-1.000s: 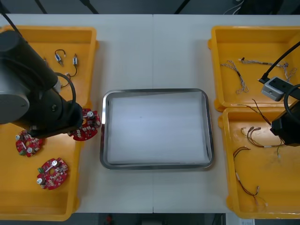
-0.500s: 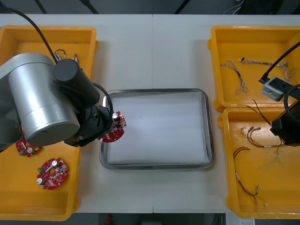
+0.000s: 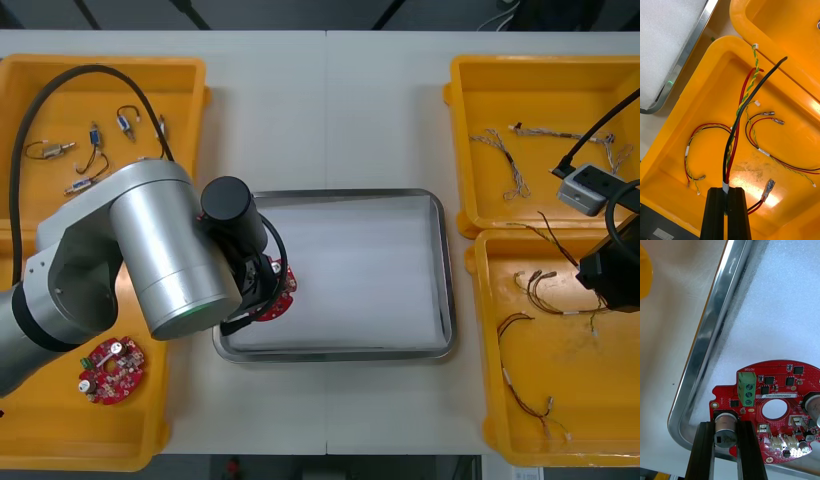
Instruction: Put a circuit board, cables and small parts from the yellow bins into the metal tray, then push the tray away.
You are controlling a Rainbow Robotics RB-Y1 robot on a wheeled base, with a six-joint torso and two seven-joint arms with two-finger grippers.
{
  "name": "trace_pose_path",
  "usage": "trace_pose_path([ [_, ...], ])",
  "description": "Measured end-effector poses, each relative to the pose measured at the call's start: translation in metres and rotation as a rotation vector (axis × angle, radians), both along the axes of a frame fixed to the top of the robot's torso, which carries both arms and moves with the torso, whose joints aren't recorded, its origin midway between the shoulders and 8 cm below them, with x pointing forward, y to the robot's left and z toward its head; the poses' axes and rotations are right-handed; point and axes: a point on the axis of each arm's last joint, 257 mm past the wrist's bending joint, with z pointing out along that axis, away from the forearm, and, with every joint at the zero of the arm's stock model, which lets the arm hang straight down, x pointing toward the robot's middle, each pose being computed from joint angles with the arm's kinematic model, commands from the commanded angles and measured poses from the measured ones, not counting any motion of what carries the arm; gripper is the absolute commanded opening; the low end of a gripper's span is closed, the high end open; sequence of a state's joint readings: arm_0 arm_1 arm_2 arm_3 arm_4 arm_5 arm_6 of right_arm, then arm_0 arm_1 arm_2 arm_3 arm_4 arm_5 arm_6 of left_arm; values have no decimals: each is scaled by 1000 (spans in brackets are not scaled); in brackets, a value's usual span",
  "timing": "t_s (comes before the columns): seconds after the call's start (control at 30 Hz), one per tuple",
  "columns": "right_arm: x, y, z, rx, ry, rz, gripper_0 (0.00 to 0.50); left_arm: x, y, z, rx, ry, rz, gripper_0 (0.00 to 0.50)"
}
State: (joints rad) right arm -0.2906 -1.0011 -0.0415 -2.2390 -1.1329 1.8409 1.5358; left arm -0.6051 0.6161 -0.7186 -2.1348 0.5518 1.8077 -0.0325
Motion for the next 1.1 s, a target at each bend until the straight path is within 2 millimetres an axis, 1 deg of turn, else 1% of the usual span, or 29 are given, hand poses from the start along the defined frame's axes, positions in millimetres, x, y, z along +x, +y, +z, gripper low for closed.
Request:
trace_pose_path([
  [0.13,0,0,0,0,0,0,0,4,1,-12,16,0,3,0],
  [0.23,0,0,0,0,0,0,0,0,0,-20,27,13,-6,0],
  [0.43,0,0,0,0,0,0,0,-9,-4,-31,41,30,-37,0],
  [0.6,0,0,0,0,0,0,0,-13,-12,-37,35,32,-64,0],
  [0.8,0,0,0,0,0,0,0,-11,-17,-37,19,22,-73,5],
  [0.87,0,0,0,0,0,0,0,-10,-16,-37,20,19,-72,45],
  [0.9,0,0,0,0,0,0,0,-10,-16,-37,20,18,-71,88],
  [0.97,0,0,0,0,0,0,0,-10,-16,-37,21,17,-71,147],
  [1.0,0,0,0,0,0,0,0,-10,-16,-36,21,16,-71,157],
  [1.07,0,0,0,0,0,0,0,-9,-16,-36,21,15,-71,204],
  [1.1,0,0,0,0,0,0,0,-9,-16,-36,21,15,-70,218],
])
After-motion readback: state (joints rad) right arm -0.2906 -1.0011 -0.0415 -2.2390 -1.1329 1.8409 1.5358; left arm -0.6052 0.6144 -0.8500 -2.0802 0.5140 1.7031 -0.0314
